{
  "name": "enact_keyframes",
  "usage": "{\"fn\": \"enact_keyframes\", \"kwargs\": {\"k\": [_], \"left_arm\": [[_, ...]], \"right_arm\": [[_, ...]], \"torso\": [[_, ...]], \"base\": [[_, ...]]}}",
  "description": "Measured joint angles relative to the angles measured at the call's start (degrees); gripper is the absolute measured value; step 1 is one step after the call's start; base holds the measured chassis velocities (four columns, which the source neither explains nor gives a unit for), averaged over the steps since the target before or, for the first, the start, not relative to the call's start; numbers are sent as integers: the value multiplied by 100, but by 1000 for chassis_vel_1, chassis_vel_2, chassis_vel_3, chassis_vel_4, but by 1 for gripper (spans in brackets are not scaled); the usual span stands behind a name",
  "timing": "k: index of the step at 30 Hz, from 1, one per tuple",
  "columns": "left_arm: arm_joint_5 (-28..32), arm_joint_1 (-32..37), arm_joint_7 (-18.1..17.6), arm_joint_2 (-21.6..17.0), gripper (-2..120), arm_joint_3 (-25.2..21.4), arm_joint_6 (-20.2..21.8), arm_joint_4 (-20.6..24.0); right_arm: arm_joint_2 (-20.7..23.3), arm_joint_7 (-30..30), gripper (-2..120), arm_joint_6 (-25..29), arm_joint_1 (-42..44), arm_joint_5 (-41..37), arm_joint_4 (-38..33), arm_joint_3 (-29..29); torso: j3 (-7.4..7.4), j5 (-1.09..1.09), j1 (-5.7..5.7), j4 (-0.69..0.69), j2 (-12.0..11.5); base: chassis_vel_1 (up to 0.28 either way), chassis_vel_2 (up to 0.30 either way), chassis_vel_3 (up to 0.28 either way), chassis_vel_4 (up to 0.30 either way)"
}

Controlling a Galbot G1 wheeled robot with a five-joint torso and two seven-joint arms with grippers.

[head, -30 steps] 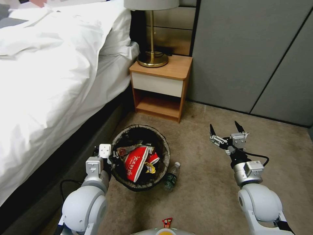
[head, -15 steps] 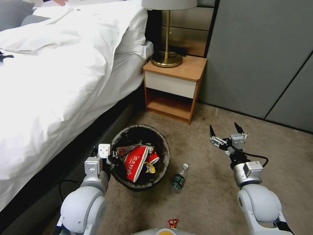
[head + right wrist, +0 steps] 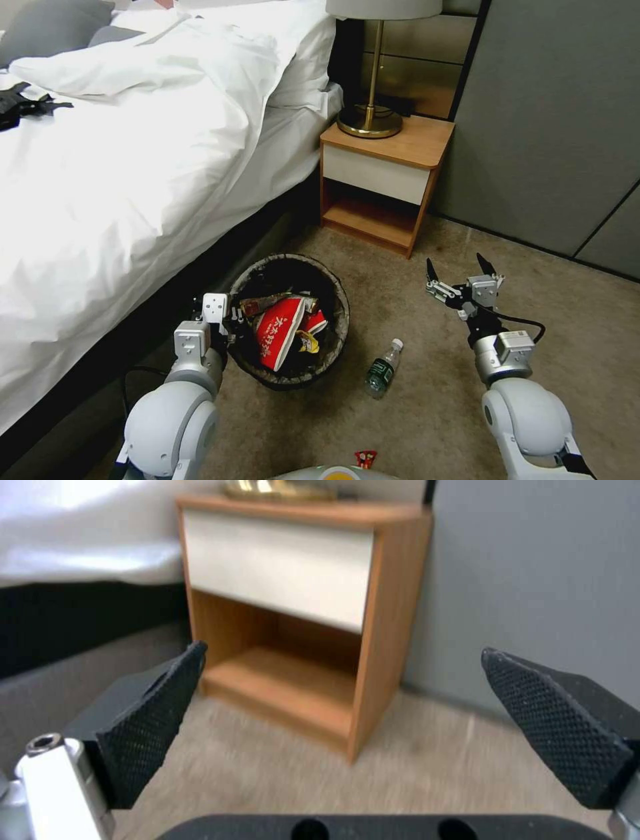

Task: Pick up the trash bin, then pick up the garbage from the floor and place it into the trash bin.

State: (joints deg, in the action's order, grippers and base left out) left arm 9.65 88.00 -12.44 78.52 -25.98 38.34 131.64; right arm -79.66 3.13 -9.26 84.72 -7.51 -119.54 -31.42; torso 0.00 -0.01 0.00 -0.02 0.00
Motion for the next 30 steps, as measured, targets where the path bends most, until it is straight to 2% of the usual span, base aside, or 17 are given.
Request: {"fn": "enact_keyframes", "kwargs": {"k": [1, 2, 3, 4, 5, 6, 7, 8, 11, 13, 15, 18, 22, 24, 27, 29, 30], "left_arm": [[-12, 1, 0, 1, 0, -3, -3, -8], [-30, 2, 0, 0, 0, -14, -5, -20], [-30, 2, 0, 0, 0, -14, -5, -20], [-39, 3, -2, -1, 0, -15, -5, -23], [-41, 3, -1, -1, 0, -15, -5, -23], [-57, 3, 4, 8, 0, -13, -5, -24], [-57, 3, 4, 8, 0, -13, -5, -24], [-74, 5, 4, 17, 0, -11, -5, -25], [-101, 22, 7, 32, 0, -9, -5, -27], [-103, 25, 7, 33, 0, -10, -5, -27], [-108, 29, 5, 30, 0, -26, -5, -32], [-103, 35, -1, 24, 0, -29, 0, -31], [-107, 48, -13, 27, 0, -28, 27, -32], [-107, 48, -22, 30, 0, -28, 28, -32], [-110, 47, -34, 33, 0, -61, 37, -52], [-110, 49, -33, 30, 0, -65, 40, -53], [-110, 57, -26, 24, 0, -71, 47, -53]], "right_arm": [[60, 172, 100, -275, -28, -166, -44, 90], [212, 491, 100, -838, -108, -513, -80, 245], [212, 491, 100, -838, -108, -513, -80, 245], [371, 781, 100, -1338, -214, -956, -67, 389], [454, 939, 100, -1576, -288, -1245, -38, 474], [641, 1342, 100, -2089, -488, -1981, 83, 660], [641, 1342, 100, -2089, -488, -1981, 83, 660], [771, 1673, 100, -2486, -707, -2640, 257, 801], [902, 2162, 100, -3042, -1224, -3806, 733, 1058], [909, 2315, 100, -3186, -1385, -4133, 878, 1128], [881, 2898, 100, -3365, -1914, -5150, 1386, 1427], [809, 3205, 100, -3371, -2196, -5660, 1748, 1630], [662, 3485, 100, -3365, -2509, -6083, 2336, 1862], [640, 3504, 100, -3362, -2549, -6106, 2438, 1887], [484, 3491, 100, -3339, -2806, -6103, 3227, 2009], [465, 3482, 100, -3337, -2828, -6072, 3303, 2014], [378, 3444, 100, -3328, -2914, -5938, 3594, 2018]], "torso": [[0, 1, 0, 0, 0], [0, 1, 0, 2, 0], [0, 1, 0, 2, 0], [0, 0, 0, 2, 0], [0, 0, 0, 0, 0], [0, 1, 0, 3, 0], [0, 1, 0, 3, 0], [0, 2, 0, 2, 0], [0, 2, 0, 2, 0], [0, 1, 0, 2, 0], [0, 0, 0, 3, 0], [0, 1, 0, 3, 0], [1, 0, 0, 2, 0], [1, 0, 0, 2, 0], [1, 0, 0, 1, 0], [1, 0, 0, 2, 0], [1, 0, 0, 2, 0]], "base": [[0, 0, 0, 0], [0, 0, 0, 0], [0, 0, 0, 0], [0, 0, 0, 0], [0, 0, 0, 0], [0, 0, 0, 0], [0, 0, 0, 0], [0, 0, 0, 0], [0, 0, 0, 0], [0, 0, 0, 0], [0, 0, 0, 0], [0, 0, 0, 0], [0, 0, 0, 0], [0, 0, 0, 0], [0, 0, 0, 0], [0, 0, 0, 0], [0, 0, 0, 0]]}}
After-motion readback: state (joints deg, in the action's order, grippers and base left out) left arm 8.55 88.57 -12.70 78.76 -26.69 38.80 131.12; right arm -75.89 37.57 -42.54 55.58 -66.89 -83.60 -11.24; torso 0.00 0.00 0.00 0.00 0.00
